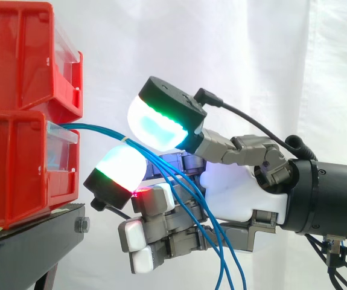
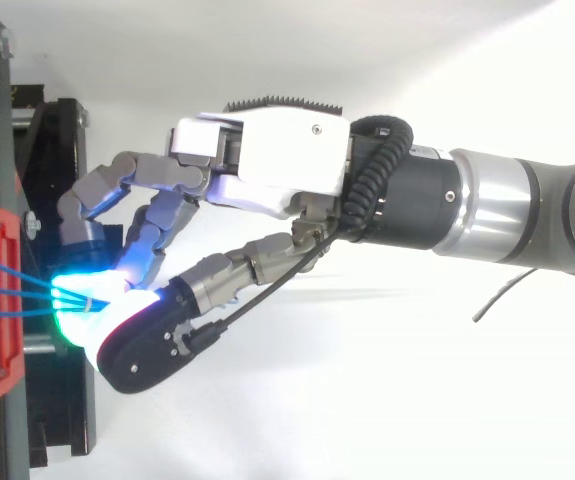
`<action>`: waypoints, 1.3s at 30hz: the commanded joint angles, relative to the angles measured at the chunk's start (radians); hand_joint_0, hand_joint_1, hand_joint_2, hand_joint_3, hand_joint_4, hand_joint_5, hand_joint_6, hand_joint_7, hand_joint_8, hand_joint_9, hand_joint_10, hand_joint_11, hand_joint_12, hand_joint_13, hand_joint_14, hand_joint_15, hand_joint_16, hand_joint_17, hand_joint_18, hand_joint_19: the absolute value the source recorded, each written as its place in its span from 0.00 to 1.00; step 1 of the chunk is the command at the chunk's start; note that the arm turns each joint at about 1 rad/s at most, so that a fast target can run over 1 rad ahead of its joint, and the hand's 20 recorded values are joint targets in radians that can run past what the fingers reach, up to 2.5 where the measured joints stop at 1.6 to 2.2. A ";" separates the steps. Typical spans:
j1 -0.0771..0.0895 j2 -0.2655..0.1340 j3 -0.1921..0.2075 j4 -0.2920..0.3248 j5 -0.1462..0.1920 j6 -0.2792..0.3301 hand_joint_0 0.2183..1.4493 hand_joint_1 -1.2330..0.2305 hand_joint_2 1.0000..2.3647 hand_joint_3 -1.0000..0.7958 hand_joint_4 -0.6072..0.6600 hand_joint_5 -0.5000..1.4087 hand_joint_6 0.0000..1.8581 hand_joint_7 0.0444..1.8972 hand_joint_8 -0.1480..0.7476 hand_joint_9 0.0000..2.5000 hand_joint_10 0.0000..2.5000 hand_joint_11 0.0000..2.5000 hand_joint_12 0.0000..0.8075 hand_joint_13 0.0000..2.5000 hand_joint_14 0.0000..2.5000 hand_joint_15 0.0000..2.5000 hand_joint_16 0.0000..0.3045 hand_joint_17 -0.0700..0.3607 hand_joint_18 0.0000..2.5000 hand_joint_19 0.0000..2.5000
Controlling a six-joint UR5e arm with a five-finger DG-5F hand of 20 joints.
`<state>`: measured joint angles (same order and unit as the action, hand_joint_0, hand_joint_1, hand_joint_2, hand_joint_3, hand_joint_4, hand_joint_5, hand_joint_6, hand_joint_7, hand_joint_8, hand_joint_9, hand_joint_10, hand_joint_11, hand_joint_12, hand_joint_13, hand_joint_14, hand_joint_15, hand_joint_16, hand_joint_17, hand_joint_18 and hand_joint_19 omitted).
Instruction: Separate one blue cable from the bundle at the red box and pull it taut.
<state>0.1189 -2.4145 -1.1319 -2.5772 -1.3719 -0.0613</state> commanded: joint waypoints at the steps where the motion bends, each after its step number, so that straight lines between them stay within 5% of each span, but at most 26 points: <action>1: 0.001 0.000 0.000 -0.003 0.001 0.000 0.27 0.43 0.00 0.28 0.62 0.18 0.46 0.55 0.53 0.47 0.01 0.44 0.50 0.41 0.01 0.27 0.17 0.43 0.31 0.30; 7: 0.001 0.000 0.000 -0.004 -0.001 0.005 0.30 0.48 0.00 0.28 0.62 0.18 0.46 0.56 0.52 0.47 0.01 0.44 0.49 0.41 0.01 0.28 0.16 0.42 0.30 0.30; 18: 0.002 0.000 0.000 -0.001 0.005 0.005 0.36 0.30 0.01 0.40 0.57 0.16 0.47 0.59 0.52 0.43 0.01 0.44 0.49 0.38 0.01 0.28 0.17 0.43 0.29 0.31; 25: 0.004 0.000 0.000 0.002 0.007 0.005 0.42 0.25 0.00 0.32 0.57 0.16 0.48 0.57 0.50 0.42 0.01 0.44 0.48 0.38 0.01 0.27 0.17 0.43 0.29 0.30; 34: 0.002 0.000 0.000 -0.001 0.007 0.005 0.29 0.34 0.00 0.28 0.62 0.16 0.47 0.54 0.51 0.43 0.01 0.44 0.48 0.38 0.01 0.28 0.17 0.44 0.30 0.31; 39: 0.002 0.000 0.000 -0.004 0.007 0.005 0.30 0.43 0.00 0.28 0.61 0.17 0.46 0.54 0.51 0.45 0.01 0.44 0.48 0.39 0.01 0.28 0.17 0.44 0.30 0.32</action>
<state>0.1220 -2.4145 -1.1320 -2.5789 -1.3653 -0.0568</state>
